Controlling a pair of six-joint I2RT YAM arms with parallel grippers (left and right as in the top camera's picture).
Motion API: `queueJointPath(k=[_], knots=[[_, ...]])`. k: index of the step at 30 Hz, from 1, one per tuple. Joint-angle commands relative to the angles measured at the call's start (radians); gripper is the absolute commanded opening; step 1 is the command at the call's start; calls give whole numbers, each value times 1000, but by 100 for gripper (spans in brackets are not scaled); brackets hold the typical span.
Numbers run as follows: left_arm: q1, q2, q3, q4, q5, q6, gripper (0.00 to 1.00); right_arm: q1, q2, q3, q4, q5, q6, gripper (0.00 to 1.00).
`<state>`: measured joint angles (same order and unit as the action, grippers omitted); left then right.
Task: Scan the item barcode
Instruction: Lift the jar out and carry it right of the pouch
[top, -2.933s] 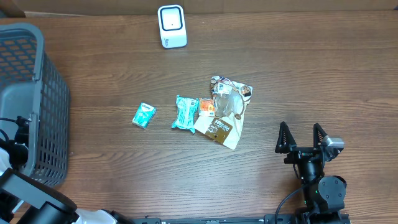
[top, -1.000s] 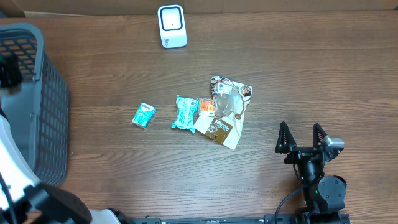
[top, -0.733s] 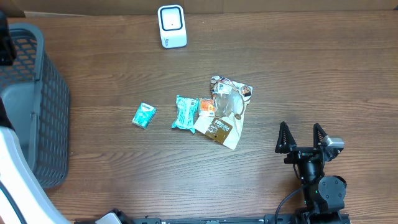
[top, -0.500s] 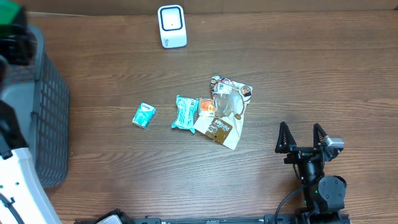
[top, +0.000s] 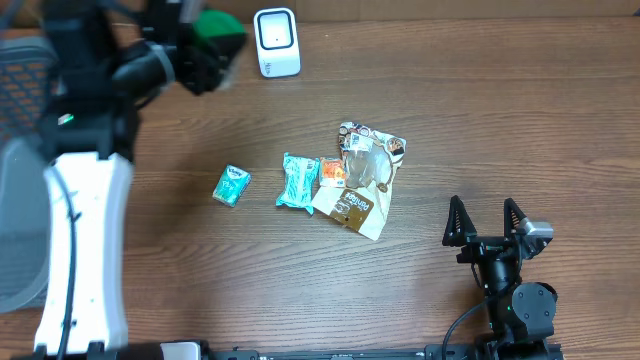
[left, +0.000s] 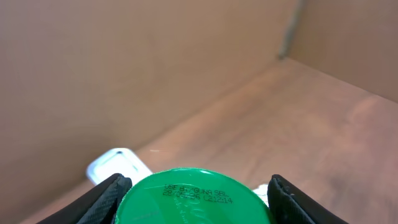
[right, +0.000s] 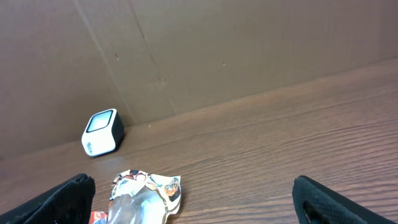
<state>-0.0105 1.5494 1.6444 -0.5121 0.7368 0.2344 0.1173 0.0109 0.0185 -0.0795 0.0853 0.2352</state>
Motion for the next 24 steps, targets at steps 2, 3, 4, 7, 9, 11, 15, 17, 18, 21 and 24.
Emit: queueJointPath(k=[2,3,4,7,9,11,15,17,18,21,24], knots=[[-111,109,13,53,62,-18,38,-6,-8,-11,5,3,-1,100],[-134,135,13,83,81,-19,38,-6,-8,-11,5,3,-1,100],[-157,161,13,120,105,-19,37,-6,-8,-11,5,3,-1,100],[-234,246,13,284,194,-28,37,-6,-8,-11,5,3,-1,100],[-285,298,13,393,226,-42,38,-6,-8,-11,5,3,-1,100],[-336,347,13,481,225,-69,39,-6,-8,-11,5,3,-1,100],[-432,442,13,620,225,-87,40,-6,-8,-11,5,3,-1,100],[-475,485,13,690,225,-87,40,-6,-8,-11,5,3,-1,100],[-492,504,13,719,224,-87,39,-6,-8,-11,5,3,-1,100],[-537,563,13,815,220,-108,37,-6,-8,-11,5,3,-1,100],[-562,621,13,909,220,-181,38,-6,-8,-11,5,3,-1,100]])
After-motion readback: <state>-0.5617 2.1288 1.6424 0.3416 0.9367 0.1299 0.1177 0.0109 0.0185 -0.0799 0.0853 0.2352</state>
